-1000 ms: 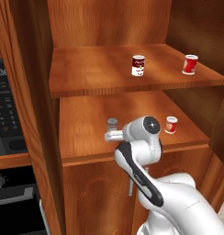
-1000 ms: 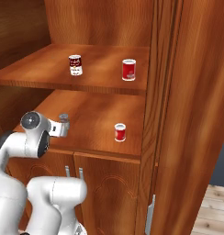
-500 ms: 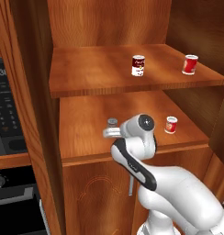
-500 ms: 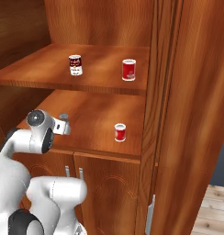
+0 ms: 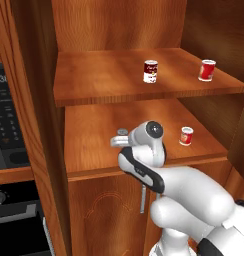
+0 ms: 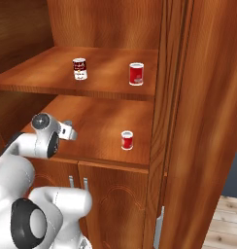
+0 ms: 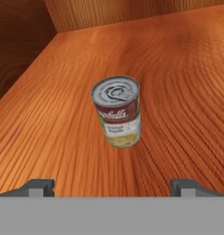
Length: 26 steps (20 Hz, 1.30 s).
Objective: Stack two cans on top of the other two cans in the cabinet.
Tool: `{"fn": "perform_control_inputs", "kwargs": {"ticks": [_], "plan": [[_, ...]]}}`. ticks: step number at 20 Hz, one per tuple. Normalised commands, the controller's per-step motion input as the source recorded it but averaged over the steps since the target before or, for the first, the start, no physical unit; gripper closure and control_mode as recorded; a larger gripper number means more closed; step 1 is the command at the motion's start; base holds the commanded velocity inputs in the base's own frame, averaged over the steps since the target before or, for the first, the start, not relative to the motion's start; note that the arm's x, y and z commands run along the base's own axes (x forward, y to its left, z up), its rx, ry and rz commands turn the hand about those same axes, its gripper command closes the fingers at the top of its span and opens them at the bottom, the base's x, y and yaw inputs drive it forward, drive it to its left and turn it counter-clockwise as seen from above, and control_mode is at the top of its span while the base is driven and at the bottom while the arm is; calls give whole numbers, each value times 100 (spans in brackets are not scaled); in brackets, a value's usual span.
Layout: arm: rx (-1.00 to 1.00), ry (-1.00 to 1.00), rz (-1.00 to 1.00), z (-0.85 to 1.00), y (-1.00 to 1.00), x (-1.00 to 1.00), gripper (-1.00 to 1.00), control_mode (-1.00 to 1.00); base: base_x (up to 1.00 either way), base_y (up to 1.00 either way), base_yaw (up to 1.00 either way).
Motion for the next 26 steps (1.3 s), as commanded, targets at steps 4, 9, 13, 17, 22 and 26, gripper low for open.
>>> {"fn": "perform_control_inputs", "kwargs": {"ticks": [4,9,13,17,22,26], "plan": [[0,0,0,-2,0,8,-100,-100,0,0,0],[0,0,0,-1,0,11,-100,-100,0,0,0],[0,0,0,-1,0,23,-100,-100,0,0,0],[0,0,0,-2,0,20,-100,-100,0,0,0],[0,0,0,-3,-2,15,-100,-100,0,0,0],[0,0,0,-8,0,11,-100,-100,0,0,0]]}}
